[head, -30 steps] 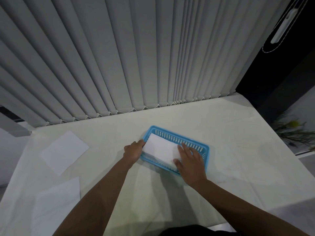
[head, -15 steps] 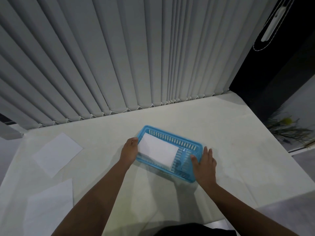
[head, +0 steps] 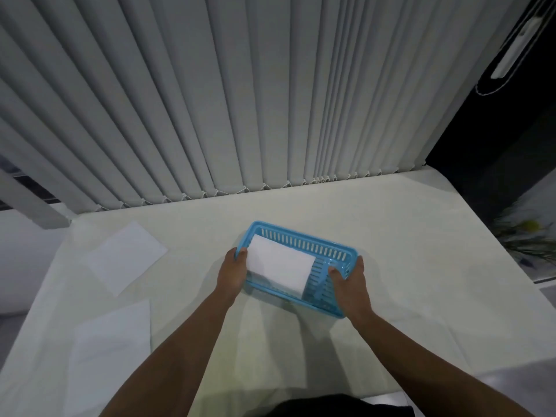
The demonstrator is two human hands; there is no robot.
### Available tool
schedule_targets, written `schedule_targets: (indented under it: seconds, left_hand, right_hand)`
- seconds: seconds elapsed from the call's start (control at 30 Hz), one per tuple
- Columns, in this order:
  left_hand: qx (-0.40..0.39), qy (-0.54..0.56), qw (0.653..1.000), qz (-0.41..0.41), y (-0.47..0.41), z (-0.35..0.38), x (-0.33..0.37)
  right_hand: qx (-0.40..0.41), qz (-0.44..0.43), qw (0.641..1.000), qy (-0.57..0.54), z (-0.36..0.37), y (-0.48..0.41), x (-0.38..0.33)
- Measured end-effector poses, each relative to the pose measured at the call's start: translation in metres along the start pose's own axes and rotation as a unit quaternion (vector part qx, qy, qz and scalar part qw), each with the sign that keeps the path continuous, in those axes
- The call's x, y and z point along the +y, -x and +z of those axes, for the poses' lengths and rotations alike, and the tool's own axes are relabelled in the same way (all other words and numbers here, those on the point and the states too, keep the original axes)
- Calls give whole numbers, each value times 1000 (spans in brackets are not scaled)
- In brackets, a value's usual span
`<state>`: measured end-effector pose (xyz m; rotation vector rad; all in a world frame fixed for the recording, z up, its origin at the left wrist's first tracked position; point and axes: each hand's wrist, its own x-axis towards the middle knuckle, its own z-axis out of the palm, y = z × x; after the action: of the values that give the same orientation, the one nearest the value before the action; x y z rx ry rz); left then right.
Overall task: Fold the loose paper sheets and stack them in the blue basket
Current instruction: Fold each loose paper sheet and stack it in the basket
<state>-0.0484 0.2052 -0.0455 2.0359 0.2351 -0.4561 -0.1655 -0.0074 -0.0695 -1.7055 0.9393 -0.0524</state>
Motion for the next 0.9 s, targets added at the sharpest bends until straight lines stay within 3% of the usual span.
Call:
schedule_targets:
  seconds: [0.33, 0.67, 0.8, 0.9]
  left_hand:
    - [51, -33, 998, -12, -6, -106, -38]
    - [-23, -92, 995, -1, -20, -156, -70]
    - [-29, -96, 994, 32, -17, -162, -84]
    - [-10, -106, 992, 60, -18, -173, -93]
  right_hand:
    - [-34, -16, 999, -8, 96, 49, -19]
    - [4, 20, 1000, 11, 148, 104, -12]
    - [55, -2, 991, 119, 152, 118, -19]
    - [95, -72, 965, 233, 164, 125, -29]
